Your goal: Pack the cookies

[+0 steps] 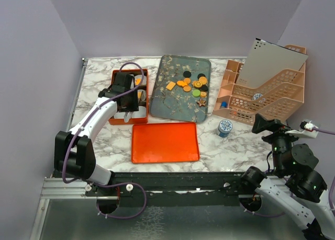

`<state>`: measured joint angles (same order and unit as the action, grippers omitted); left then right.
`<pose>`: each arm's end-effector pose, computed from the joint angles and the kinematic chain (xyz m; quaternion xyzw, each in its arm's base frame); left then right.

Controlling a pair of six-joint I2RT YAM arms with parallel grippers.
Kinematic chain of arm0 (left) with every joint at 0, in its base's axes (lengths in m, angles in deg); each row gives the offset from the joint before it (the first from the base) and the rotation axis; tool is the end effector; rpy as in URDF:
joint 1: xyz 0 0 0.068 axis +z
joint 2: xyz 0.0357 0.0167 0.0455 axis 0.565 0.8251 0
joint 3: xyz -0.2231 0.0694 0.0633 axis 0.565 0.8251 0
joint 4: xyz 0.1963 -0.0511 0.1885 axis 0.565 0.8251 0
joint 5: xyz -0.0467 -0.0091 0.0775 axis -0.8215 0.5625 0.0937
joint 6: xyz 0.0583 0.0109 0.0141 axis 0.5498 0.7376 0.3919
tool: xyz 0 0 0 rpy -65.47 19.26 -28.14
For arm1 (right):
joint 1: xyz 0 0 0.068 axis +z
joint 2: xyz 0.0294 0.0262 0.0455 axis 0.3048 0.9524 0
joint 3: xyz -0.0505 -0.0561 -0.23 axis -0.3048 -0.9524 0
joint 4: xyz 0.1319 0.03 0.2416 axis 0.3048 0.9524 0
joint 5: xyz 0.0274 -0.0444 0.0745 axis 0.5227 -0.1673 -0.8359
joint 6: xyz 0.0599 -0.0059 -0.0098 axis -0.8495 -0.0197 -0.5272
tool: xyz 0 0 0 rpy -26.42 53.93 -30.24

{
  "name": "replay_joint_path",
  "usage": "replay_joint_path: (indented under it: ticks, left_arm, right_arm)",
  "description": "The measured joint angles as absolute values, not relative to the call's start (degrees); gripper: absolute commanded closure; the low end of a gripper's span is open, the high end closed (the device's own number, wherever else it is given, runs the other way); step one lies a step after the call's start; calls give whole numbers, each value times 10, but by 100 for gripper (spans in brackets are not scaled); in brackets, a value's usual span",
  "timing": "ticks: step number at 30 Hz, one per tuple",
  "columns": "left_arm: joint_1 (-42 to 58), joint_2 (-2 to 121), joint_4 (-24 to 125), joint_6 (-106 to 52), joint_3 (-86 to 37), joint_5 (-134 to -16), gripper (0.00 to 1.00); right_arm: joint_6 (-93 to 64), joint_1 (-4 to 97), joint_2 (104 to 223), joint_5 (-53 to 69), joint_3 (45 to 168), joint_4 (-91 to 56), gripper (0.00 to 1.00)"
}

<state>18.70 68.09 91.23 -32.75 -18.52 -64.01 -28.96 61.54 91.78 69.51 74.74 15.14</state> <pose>0.3176 -0.0870 0.2219 -0.0228 0.9562 -0.0608 0.2853 0.0791 0.0250 0.3505 0.1927 0.6760 0.0783 0.7069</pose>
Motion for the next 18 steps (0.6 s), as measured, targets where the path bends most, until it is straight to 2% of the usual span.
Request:
replay_joint_path:
  ticks: [7,18]
  left_arm:
    - [187,690,902,-329,-185,-641,75]
    - [187,692,890,-331,-183,-643,56]
  right_arm:
    - [-289,615,918,695,744,151,0]
    - [-285,615,918,695,743,151,0]
